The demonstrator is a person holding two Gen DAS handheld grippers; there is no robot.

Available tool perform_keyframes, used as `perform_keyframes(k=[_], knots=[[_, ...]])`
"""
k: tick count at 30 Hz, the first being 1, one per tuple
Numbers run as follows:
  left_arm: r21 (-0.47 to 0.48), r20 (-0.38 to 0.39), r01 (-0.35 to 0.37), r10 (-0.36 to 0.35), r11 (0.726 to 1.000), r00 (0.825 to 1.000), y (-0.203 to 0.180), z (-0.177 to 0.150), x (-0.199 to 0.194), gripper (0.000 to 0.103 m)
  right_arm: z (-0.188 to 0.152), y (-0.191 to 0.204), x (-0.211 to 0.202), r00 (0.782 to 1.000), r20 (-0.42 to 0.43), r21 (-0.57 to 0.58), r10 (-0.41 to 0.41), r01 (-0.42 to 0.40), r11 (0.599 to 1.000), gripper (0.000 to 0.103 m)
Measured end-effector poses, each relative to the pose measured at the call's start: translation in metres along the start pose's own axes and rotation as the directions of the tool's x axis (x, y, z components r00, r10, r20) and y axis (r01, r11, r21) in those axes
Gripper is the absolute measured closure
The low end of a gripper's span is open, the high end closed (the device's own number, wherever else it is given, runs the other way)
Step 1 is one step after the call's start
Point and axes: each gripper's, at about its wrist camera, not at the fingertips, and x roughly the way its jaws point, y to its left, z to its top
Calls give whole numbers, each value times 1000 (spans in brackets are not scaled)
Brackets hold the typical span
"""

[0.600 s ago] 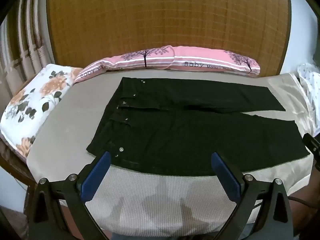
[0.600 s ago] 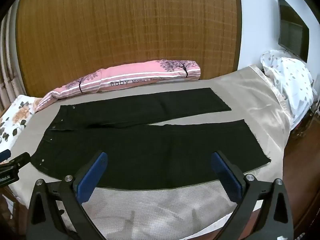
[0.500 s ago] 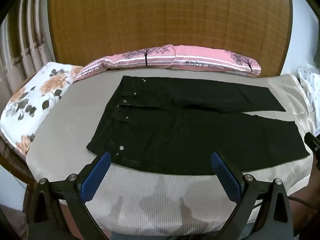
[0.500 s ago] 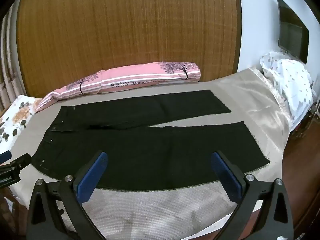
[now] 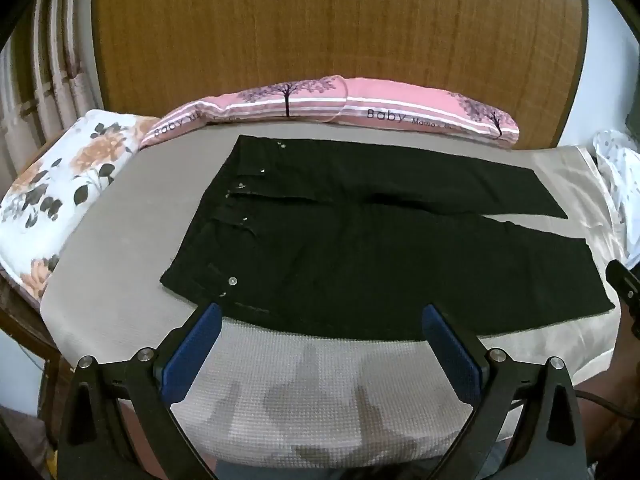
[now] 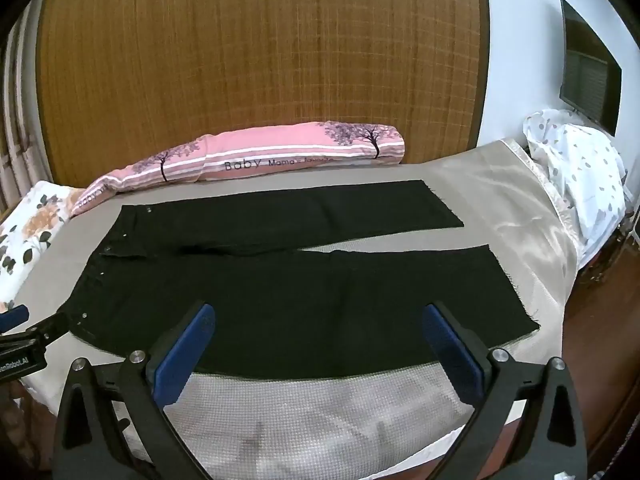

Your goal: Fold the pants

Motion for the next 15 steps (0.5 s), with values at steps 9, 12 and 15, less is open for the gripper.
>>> perform_keyframes(k=[9,12,15], knots=[[8,-16,-4,4,1000,1000,-1,-4,6,3,-2,0,8,1000,-18,6,-1,1,1000,0],[17,-21,-5,6,1000,1000,-1,-7,7,3,-3,-2,10,1000,-21,9,1,-1,1000,0],[21,-31,-7,8,1000,999,-1,-6,9,3,-5,-3,11,1000,-23,9,0,0,1000,0]])
